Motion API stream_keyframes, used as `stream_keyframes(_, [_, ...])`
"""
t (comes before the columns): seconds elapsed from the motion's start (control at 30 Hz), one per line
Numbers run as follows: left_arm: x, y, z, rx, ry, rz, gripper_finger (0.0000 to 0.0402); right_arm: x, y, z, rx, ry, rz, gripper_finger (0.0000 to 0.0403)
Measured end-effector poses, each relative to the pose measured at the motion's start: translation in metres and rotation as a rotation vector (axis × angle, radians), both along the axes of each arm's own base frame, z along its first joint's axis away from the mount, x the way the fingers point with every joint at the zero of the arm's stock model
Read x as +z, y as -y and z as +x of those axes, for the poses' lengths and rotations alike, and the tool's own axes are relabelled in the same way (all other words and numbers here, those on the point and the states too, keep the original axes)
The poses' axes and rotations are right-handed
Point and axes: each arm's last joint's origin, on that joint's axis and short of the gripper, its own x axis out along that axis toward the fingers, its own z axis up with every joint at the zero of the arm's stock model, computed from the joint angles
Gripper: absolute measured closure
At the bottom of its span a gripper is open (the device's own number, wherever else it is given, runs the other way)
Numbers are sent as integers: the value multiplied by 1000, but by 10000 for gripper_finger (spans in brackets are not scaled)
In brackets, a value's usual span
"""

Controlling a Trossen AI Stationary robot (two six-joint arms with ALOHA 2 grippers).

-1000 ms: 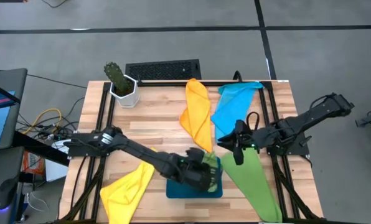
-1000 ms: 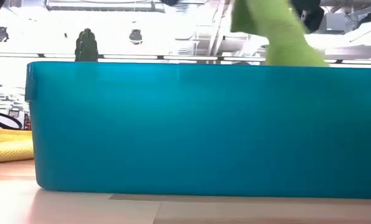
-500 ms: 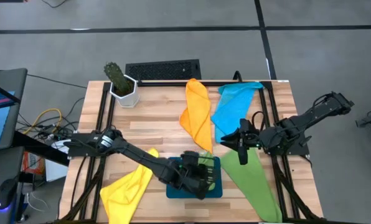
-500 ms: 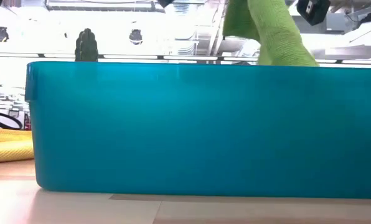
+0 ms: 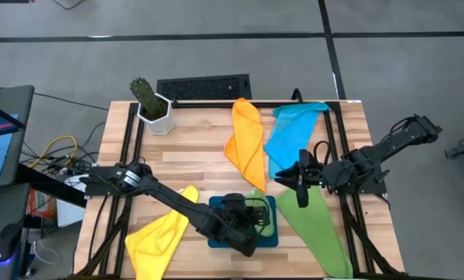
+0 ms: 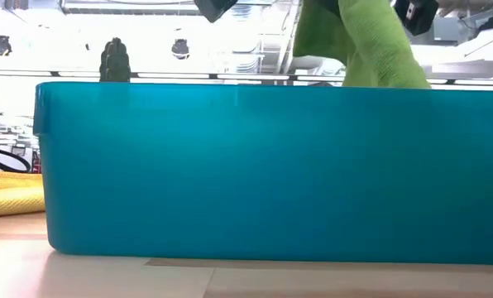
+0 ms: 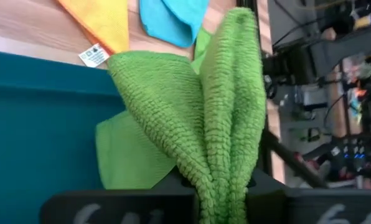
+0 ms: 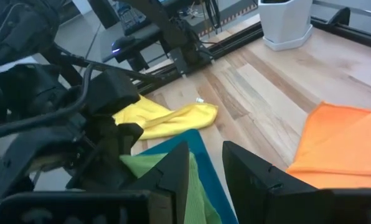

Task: Fold microfiber towels
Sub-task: Put the folded green microfiber towel into the blue bin

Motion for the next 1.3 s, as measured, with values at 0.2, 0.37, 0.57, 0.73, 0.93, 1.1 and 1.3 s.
stream_keyframes(0.2, [3, 0, 1, 21, 41, 9, 398, 0, 0, 0, 0, 0, -1, 281])
stream_keyframes(0.37, [-1, 4, -6, 38, 12, 58, 398, 0, 0, 0, 4, -1, -10, 281])
stream_keyframes(0.57, [-10, 9, -15, 85, 10, 64, 398, 0, 0, 0, 7, -2, -18, 281])
stream_keyframes(0.73, [-25, 12, -17, 116, 36, 0, 398, 0, 0, 0, 7, -1, -17, 281])
stream_keyframes(0.93, [0, 11, -26, 104, 79, 58, 398, 0, -1, 0, 11, -2, -16, 281])
stream_keyframes(1.1, [36, -2, -48, 19, -13, 104, 399, 0, -5, -2, 36, -1, -16, 281])
stream_keyframes(1.3, [31, -10, -57, -27, -185, 62, 400, 0, -12, -6, 67, 4, -7, 281])
